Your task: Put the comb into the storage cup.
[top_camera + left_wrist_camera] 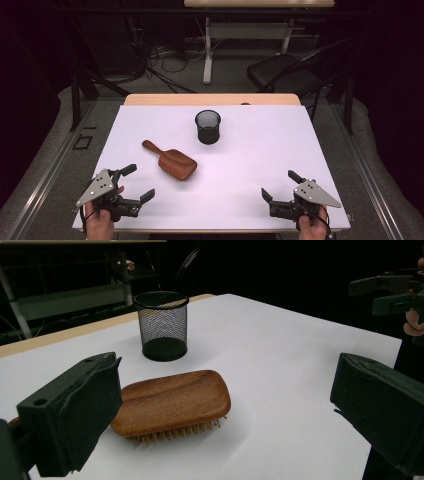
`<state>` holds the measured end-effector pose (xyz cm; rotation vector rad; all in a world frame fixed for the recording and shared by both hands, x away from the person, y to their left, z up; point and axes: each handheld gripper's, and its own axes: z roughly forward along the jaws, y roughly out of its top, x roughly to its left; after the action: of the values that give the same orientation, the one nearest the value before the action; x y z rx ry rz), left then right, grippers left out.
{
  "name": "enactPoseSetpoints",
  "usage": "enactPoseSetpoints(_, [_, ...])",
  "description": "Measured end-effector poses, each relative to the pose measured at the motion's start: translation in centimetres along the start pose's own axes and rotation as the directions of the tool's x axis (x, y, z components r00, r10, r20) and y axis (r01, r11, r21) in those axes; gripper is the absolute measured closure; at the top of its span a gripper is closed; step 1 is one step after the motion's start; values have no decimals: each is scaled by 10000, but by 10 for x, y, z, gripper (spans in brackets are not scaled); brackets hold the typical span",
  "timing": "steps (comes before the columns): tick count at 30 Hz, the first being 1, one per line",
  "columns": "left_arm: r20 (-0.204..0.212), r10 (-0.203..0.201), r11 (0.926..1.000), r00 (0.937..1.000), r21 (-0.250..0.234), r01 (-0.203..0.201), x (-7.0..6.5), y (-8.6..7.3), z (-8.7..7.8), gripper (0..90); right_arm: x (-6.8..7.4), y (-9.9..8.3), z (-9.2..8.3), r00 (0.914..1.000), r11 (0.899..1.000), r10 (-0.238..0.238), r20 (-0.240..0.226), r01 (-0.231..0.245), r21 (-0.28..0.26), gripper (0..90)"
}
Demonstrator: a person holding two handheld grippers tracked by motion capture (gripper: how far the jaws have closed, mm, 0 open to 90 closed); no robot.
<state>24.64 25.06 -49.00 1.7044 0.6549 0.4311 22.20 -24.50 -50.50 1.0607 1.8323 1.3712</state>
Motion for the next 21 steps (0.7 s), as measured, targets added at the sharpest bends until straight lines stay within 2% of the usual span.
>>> enactPoseSetpoints(7, [107, -42, 10000, 9999, 54, 42, 1, 0, 2, 2, -2, -1, -1, 10000, 10000, 67, 41, -68, 49, 0])
enactPoseSetpoints(13, [122, -105, 9995, 9999, 306, 101, -1, -1, 3, 2, -1, -1, 2, 10000, 9999, 68, 9, -68, 109, 0])
enactPoseSetpoints(16, [141, -313, 9990, 9994, 324, 308, 0, -1, 5, 2, -1, -1, 3, 10000, 9998, 33, -40, -33, 187, 0])
enactPoseSetpoints(21, [78, -699, 9956, 9975, 627, 693, 4, -3, 8, 2, -2, -1, 5, 9999, 9995, 127, 20, -127, 284, 0])
